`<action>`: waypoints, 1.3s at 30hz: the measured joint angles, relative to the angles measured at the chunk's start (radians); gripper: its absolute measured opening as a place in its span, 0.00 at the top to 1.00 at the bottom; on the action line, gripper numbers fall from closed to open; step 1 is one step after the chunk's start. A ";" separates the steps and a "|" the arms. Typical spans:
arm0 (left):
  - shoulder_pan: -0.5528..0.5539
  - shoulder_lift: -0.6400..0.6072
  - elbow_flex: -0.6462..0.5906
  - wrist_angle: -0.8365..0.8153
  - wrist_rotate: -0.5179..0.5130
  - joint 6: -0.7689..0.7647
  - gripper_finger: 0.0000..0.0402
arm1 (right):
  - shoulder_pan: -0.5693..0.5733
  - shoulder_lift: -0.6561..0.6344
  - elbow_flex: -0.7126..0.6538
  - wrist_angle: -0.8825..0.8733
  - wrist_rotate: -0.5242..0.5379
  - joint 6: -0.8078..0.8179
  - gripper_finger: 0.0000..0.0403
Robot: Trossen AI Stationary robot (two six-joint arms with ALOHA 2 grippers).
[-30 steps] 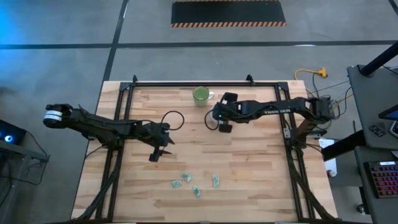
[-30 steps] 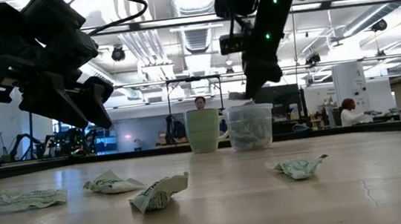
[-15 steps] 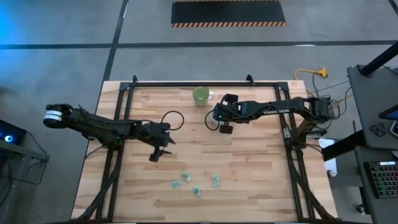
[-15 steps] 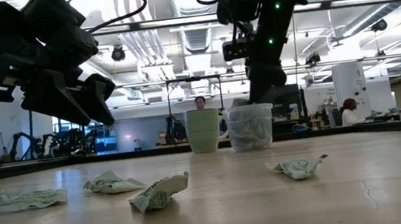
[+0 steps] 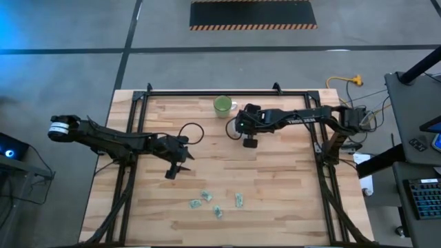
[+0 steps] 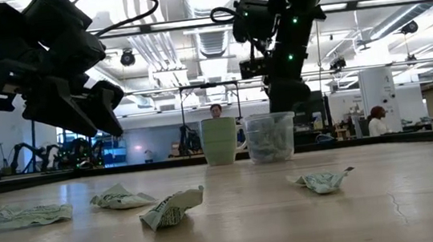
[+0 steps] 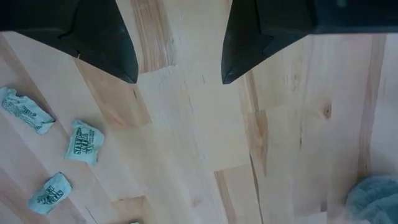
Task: Pick and place Stevia / Truvia into bins
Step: Put the stevia packet into the transparent container
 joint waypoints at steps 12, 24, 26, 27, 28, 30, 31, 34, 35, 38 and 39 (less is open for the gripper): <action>0.000 0.000 0.000 0.000 0.000 -0.001 0.47 | -0.010 -0.001 0.000 0.027 0.003 0.005 0.97; 0.000 0.000 -0.004 -0.004 0.000 -0.001 0.47 | -0.009 -0.005 0.014 -0.024 0.004 0.035 0.74; 0.000 0.000 -0.004 -0.004 0.000 -0.001 0.47 | -0.009 -0.005 0.028 -0.068 0.004 0.067 0.72; 0.000 0.000 -0.005 -0.004 0.000 -0.001 0.47 | -0.008 -0.005 0.036 -0.091 0.004 0.084 0.71; 0.000 0.000 -0.005 -0.003 0.000 -0.001 0.47 | -0.008 -0.006 0.042 -0.111 0.005 0.098 0.70; 0.000 0.000 -0.005 -0.003 0.000 -0.001 0.47 | -0.007 -0.006 0.053 -0.131 0.005 0.110 0.69; 0.000 0.000 -0.005 -0.003 0.000 -0.001 0.47 | -0.007 -0.006 0.056 -0.131 0.005 0.110 0.68; 0.000 0.000 -0.005 -0.003 0.000 -0.001 0.47 | -0.007 -0.011 0.067 -0.133 0.005 0.110 0.67; 0.000 0.000 -0.005 -0.002 0.000 -0.001 0.47 | -0.007 -0.015 0.069 -0.130 0.005 0.110 0.67; 0.000 0.000 -0.006 0.000 0.000 -0.001 0.47 | -0.002 -0.027 0.070 -0.129 0.005 0.109 0.68; 0.000 0.000 -0.006 0.000 0.000 -0.001 0.47 | 0.002 -0.032 0.070 -0.128 0.005 0.108 0.68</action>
